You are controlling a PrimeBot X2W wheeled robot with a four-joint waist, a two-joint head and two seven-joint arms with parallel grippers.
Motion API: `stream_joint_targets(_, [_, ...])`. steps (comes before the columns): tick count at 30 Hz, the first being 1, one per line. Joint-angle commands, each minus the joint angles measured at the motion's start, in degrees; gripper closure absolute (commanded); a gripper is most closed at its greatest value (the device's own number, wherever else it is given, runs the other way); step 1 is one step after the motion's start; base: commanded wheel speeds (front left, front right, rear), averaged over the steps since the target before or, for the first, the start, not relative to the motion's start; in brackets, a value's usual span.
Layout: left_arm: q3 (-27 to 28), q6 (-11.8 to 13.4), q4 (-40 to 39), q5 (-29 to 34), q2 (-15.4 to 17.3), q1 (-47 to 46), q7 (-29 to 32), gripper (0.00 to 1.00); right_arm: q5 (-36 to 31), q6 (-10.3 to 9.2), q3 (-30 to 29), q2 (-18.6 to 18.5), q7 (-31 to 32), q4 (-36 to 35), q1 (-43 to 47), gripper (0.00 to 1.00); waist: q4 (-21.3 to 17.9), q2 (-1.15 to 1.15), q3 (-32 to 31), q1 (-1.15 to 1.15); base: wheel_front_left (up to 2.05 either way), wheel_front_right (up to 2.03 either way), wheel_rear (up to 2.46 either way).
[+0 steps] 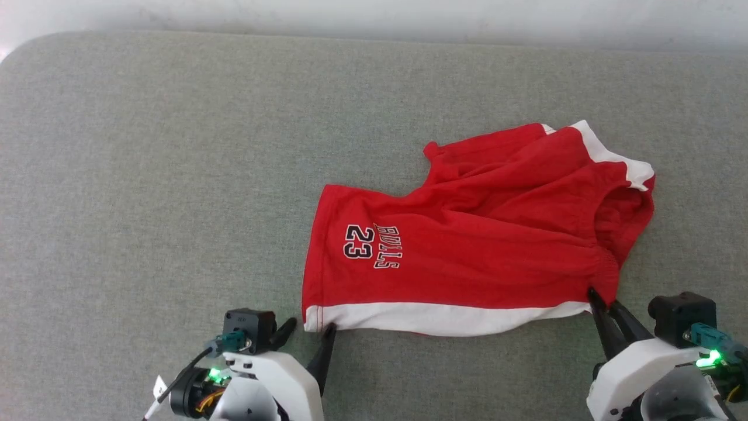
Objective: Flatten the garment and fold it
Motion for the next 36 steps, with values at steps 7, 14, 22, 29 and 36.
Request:
stream_joint_targets(7, [-0.71,-1.07,3.0,-0.48,-0.21,-2.98,0.09,0.0,0.44,-0.05,-0.05,0.24,-0.01,0.11,-0.47,1.0,-0.18,0.0,0.5,0.0,0.0,0.0,0.0])
stream_joint_targets(14, [-1.42,-1.22,4.99,-0.18,-0.08,-4.87,1.11,1.0,0.58,-0.05,-0.08,0.25,-0.15,0.2,-0.89,1.0,-0.37,0.0,1.2,0.0,0.0,0.0,0.0])
stream_joint_targets(22, [-0.82,-1.35,4.64,-1.9,-0.24,-3.9,0.49,1.0,0.8,-0.05,-0.55,0.26,-0.82,0.5,-1.1,1.0,-0.51,0.0,1.18,0.0,0.0,0.0,0.0])
stream_joint_targets(29, [1.63,-0.42,1.0,-2.41,-0.83,-3.74,-5.25,1.0,0.96,-0.05,-0.98,0.26,-2.31,-1.29,-1.86,1.0,-0.65,0.0,0.07,0.0,0.0,0.0,0.0])
stream_joint_targets(36, [4.02,0.19,-6.22,-3.13,-1.65,-6.08,-8.86,1.0,2.33,-0.05,-0.77,0.22,-2.37,-4.6,-4.67,1.0,-1.27,0.0,-1.75,0.0,0.0,0.0,0.0])
